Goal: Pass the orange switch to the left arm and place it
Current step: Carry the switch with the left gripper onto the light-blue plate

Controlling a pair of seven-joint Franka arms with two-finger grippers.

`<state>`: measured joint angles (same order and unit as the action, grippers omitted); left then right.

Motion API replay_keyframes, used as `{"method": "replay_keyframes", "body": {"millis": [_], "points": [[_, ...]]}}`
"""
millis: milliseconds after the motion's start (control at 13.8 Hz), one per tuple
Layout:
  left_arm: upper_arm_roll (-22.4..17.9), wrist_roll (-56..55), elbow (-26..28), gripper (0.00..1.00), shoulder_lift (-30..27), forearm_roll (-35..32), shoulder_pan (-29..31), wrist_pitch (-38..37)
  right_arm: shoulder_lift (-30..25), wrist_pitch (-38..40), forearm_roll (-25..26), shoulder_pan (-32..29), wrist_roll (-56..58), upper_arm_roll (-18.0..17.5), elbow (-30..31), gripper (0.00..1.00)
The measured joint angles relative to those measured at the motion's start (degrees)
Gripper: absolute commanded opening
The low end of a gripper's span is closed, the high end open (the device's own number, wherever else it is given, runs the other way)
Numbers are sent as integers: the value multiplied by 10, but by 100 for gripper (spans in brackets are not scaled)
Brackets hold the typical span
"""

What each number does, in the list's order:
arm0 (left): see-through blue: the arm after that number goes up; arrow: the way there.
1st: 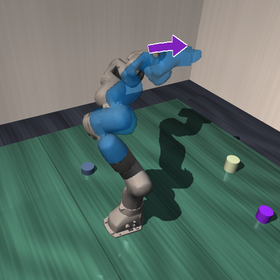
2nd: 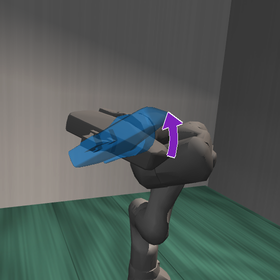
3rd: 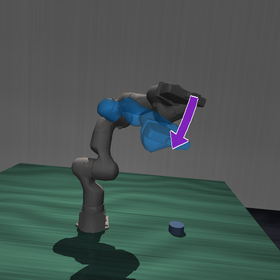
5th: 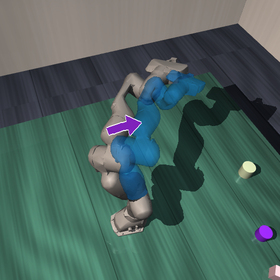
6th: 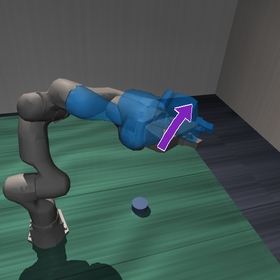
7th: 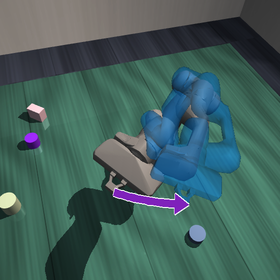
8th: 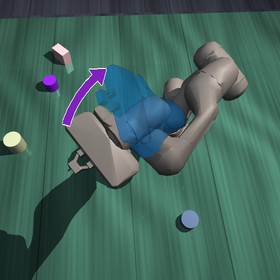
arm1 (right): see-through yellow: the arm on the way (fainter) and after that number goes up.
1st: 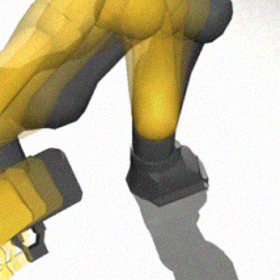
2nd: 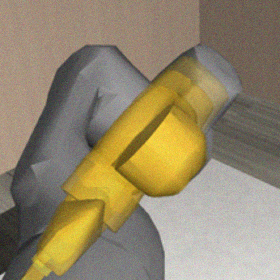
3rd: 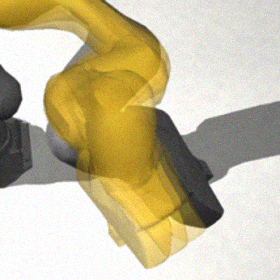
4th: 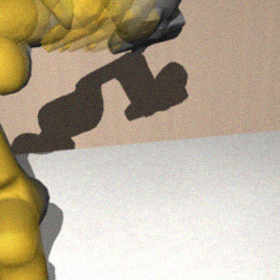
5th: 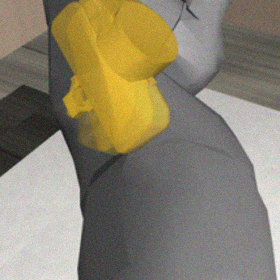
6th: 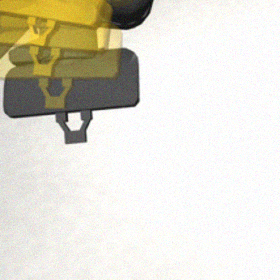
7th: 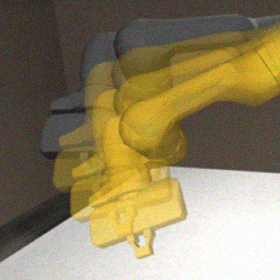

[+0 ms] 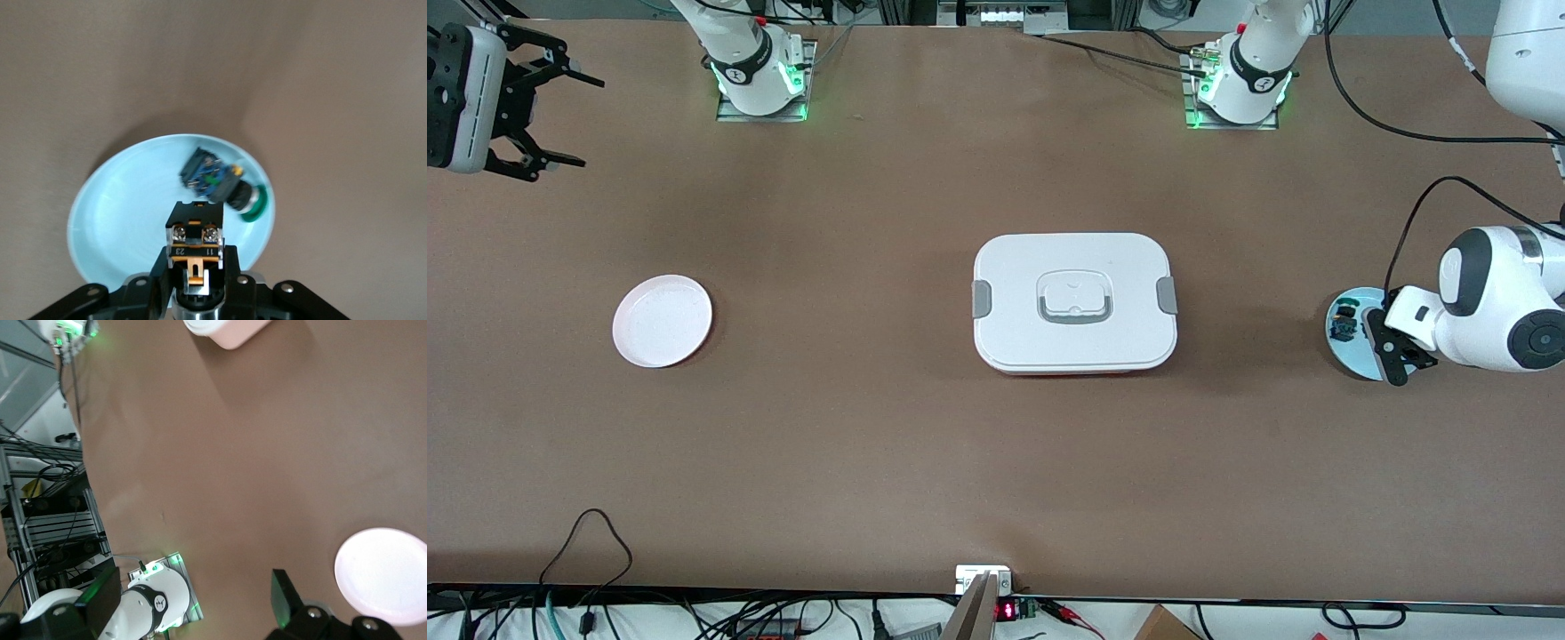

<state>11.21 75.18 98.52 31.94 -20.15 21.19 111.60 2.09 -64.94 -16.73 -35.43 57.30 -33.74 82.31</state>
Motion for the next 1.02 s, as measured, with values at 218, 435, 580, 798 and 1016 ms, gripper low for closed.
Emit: {"method": "replay_keyframes", "body": {"millis": [218, 435, 580, 798, 1016], "points": [[0, 62, 0, 20, 18, -37, 19, 45, -9, -19, 49, 26, -45, -1, 0, 100], [0, 100, 0, 21, 35, -39, 28, 70, -10, -64, 127, 64, -54, -2, 0, 100], [0, 108, 0, 21, 49, -40, 33, 85, -9, -97, 164, 90, -36, -3, 2, 100], [0, 121, 0, 22, 55, -40, 39, 95, -9, -143, 185, 126, -16, -3, 4, 100], [0, 124, 0, 28, 56, -40, 40, 96, -9, -155, 188, 140, -16, 1, 7, 100]]}}
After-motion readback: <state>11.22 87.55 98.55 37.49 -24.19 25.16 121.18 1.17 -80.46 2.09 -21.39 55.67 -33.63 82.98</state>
